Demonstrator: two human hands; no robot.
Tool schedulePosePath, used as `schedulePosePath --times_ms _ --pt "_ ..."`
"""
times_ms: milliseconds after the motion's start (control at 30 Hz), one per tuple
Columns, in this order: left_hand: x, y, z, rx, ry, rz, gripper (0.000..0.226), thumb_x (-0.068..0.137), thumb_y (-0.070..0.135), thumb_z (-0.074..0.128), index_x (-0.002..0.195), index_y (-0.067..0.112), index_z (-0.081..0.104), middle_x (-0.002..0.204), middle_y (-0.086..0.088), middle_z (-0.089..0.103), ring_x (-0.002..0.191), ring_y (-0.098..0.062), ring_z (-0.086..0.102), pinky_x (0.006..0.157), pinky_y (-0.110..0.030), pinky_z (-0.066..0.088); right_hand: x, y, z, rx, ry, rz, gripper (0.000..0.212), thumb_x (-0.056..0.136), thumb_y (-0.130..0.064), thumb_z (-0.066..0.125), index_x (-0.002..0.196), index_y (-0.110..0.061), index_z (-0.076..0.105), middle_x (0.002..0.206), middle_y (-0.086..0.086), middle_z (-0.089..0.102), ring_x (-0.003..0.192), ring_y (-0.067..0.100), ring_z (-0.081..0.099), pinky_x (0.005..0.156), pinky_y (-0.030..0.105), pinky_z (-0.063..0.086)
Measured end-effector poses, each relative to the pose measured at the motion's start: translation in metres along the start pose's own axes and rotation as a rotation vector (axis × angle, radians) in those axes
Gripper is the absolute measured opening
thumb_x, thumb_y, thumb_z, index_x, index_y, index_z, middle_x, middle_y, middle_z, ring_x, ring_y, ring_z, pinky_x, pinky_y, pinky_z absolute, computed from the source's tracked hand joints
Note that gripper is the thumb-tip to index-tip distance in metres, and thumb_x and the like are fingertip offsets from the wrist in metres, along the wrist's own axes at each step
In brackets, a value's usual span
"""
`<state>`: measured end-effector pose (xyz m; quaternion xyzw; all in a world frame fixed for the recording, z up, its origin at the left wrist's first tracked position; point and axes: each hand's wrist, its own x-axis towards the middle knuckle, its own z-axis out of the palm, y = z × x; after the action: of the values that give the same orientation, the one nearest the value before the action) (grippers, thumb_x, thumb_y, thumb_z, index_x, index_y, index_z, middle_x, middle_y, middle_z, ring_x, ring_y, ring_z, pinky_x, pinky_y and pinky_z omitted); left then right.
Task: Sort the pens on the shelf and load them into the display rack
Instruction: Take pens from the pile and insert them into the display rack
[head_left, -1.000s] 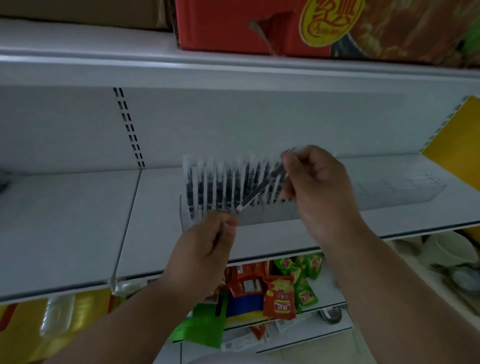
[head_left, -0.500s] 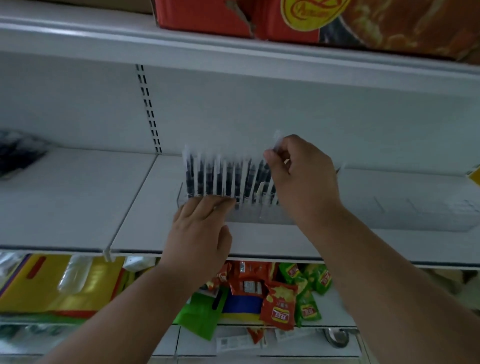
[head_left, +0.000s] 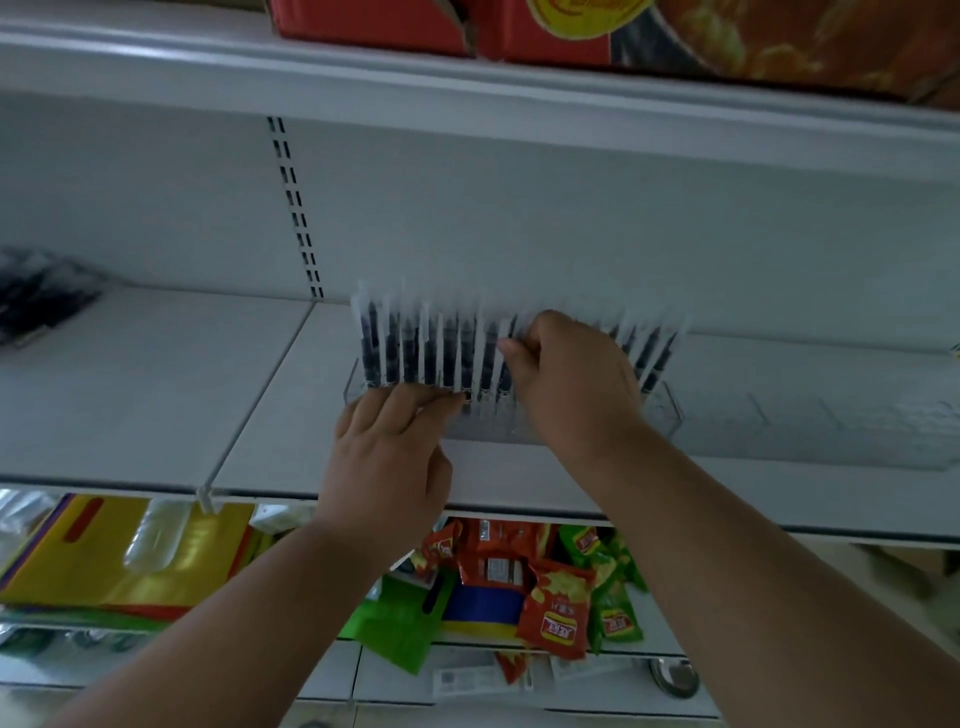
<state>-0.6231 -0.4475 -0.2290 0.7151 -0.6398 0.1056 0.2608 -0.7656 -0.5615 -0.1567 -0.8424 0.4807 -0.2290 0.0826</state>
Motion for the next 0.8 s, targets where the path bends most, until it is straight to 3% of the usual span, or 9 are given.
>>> schedulePosePath --times_ms 200,367,533,667,800 --pt "0.000 0.000 0.000 0.004 0.014 0.004 0.051 0.081 0.026 0.045 0.128 0.015 0.063 0.120 0.000 0.058 0.109 -0.023 0.048 0.097 -0.034 0.031 -0.021 0.011 -0.008 0.115 0.001 -0.013 0.027 0.093 -0.051 0.056 0.094 -0.025 0.050 0.081 -0.010 0.058 0.074 0.008 0.056 0.063 0.026 0.045" --pt "0.000 0.001 -0.009 -0.034 -0.074 0.000 0.056 0.084 0.037 0.041 0.133 0.018 0.060 0.127 0.002 0.057 0.118 -0.018 0.044 0.100 -0.039 0.039 -0.035 0.009 -0.025 0.137 0.062 -0.167 0.029 0.094 -0.045 0.057 0.111 -0.021 0.055 0.096 -0.009 0.058 0.077 0.007 0.051 0.065 0.025 0.040" --pt "-0.012 0.000 -0.033 -0.054 -0.040 -0.023 0.050 0.085 0.037 0.043 0.128 0.018 0.061 0.125 0.001 0.058 0.119 -0.019 0.047 0.100 -0.037 0.040 -0.034 -0.016 -0.028 0.158 0.170 -0.329 0.028 0.093 -0.034 0.062 0.110 -0.012 0.058 0.098 0.003 0.060 0.077 0.016 0.053 0.067 0.027 0.040" --pt "-0.033 -0.022 -0.059 0.002 -0.057 -0.122 0.045 0.085 0.039 0.044 0.122 0.021 0.063 0.117 0.002 0.060 0.112 -0.022 0.051 0.093 -0.040 0.045 -0.030 -0.051 -0.015 0.224 0.154 -0.415 0.029 0.092 -0.034 0.062 0.110 -0.011 0.058 0.099 0.005 0.058 0.077 0.019 0.053 0.068 0.029 0.041" --pt "-0.068 -0.059 -0.088 0.067 -0.052 -0.273 0.043 0.086 0.040 0.044 0.120 0.023 0.062 0.113 0.003 0.060 0.106 -0.024 0.056 0.088 -0.041 0.049 -0.028 -0.105 0.006 0.355 0.073 -0.476 0.032 0.093 -0.035 0.063 0.115 -0.013 0.058 0.107 0.002 0.058 0.083 0.011 0.051 0.071 0.028 0.044"
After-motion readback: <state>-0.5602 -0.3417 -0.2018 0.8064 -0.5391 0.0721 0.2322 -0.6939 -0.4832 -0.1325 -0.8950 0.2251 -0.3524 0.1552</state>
